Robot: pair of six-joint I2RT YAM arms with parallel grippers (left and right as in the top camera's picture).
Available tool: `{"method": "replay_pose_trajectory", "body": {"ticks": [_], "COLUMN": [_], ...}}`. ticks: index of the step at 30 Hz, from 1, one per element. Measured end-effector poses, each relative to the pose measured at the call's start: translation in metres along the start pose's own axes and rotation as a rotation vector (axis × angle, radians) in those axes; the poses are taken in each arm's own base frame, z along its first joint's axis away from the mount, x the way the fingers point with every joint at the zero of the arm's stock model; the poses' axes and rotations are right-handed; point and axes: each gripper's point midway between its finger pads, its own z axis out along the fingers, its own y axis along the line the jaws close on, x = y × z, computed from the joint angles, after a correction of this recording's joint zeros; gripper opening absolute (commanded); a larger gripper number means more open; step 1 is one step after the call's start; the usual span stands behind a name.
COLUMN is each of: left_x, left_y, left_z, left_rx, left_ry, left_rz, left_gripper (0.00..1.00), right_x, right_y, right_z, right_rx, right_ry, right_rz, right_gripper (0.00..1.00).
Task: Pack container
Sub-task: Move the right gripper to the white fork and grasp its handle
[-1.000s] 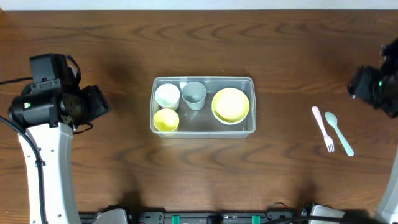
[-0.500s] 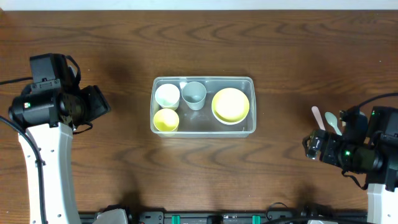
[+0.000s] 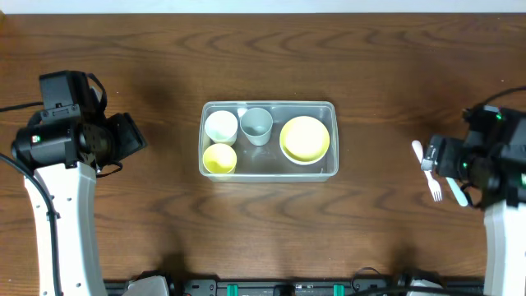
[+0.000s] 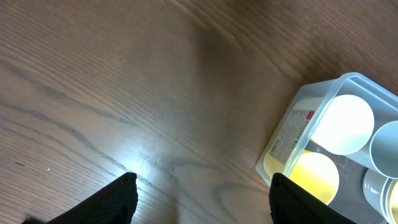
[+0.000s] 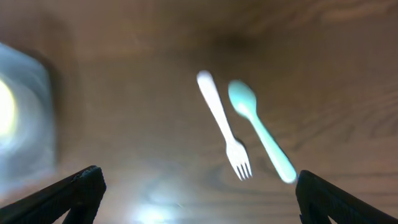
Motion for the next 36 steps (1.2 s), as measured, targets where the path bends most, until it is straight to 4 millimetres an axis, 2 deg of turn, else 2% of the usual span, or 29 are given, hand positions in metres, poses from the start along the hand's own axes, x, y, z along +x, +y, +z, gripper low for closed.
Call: {"method": "replay_pose_trajectory", "body": {"ticks": [8,14,18,22,31,36], "left_x": [0.0,0.0,0.0,0.0,0.0,0.0], "left_y": [0.0,0.0,0.0,0.0,0.0,0.0], "left_z": [0.0,0.0,0.0,0.0,0.0,0.0], "left_rx": [0.0,0.0,0.0,0.0,0.0,0.0], "left_ry": [0.0,0.0,0.0,0.0,0.0,0.0], "left_rz": [0.0,0.0,0.0,0.0,0.0,0.0], "left_gripper": [0.68,0.68,0.68,0.68,0.68,0.68], "right_x": [0.039,0.058,0.067,0.074,0.082,0.088], "right_y": [-0.01,-0.015,-0.017,-0.019,-0.039,-0.041], "right_z": [0.078,0.114,0.129,0.138,0.141,0.145], "right_rx": [-0.016,-0.019,-0.023,-0.024,-0.01,-0.008], "right_ry": [0.34,0.464,0.514,0.551,0.573,0.571], "right_rz": [-0.095,-0.114,-0.117,-0.112,-0.04,-0.027], "right_gripper": [0.96,0.93,0.9,0.91,0.88,0.88]}}
